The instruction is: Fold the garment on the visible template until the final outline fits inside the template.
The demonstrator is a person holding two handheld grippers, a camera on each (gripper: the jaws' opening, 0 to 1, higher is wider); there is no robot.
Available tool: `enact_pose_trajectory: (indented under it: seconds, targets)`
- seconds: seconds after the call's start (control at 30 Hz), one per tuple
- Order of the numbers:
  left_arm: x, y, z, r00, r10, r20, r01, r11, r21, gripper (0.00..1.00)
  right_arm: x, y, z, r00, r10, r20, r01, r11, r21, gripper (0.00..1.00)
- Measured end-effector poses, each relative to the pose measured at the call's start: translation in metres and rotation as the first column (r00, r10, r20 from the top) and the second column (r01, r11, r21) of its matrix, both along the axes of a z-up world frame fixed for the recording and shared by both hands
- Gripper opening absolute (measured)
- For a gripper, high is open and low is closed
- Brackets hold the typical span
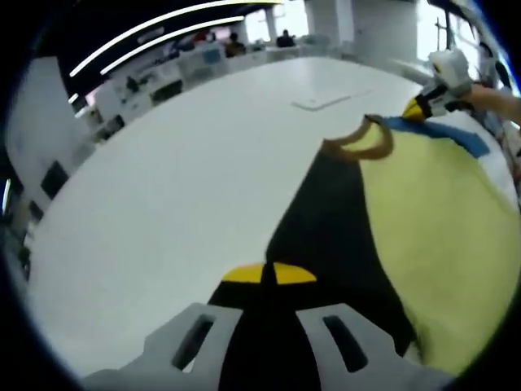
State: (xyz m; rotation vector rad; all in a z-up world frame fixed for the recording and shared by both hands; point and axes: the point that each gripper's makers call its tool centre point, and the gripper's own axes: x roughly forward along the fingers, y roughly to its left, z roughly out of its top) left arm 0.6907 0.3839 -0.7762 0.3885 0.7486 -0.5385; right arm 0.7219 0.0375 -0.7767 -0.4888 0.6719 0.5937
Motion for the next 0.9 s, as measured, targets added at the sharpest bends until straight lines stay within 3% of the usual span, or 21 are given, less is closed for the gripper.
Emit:
enact_pose_trajectory:
  seconds: [0.27, 0.5, 0.83, 0.9]
  targets:
    - [0.005, 0.003, 0.001, 1.0, -0.008, 0.017, 0.008, 1.0, -0.002, 0.02, 0.0, 0.0, 0.0, 1.0, -0.011, 0.003, 0.011, 1.0, 0.008, 0.04]
    - [0.004, 0.005, 0.002, 0.999, -0.01, 0.031, 0.01, 1.0, 0.019, 0.11, 0.0, -0.001, 0.004, 1.0, -0.019, 0.007, 0.019, 1.0, 0.011, 0.17]
    - [-0.01, -0.001, 0.017, 0.999, -0.024, 0.027, 0.025, 0.999, -0.028, 0.13, -0.012, 0.011, 0.009, 1.0, 0.006, -0.009, -0.005, 0.999, 0.04, 0.29]
    - [-0.009, -0.003, 0.018, 0.999, -0.025, 0.023, 0.025, 0.999, -0.033, 0.18, -0.012, 0.012, 0.01, 1.0, 0.01, -0.011, -0.01, 0.999, 0.04, 0.3]
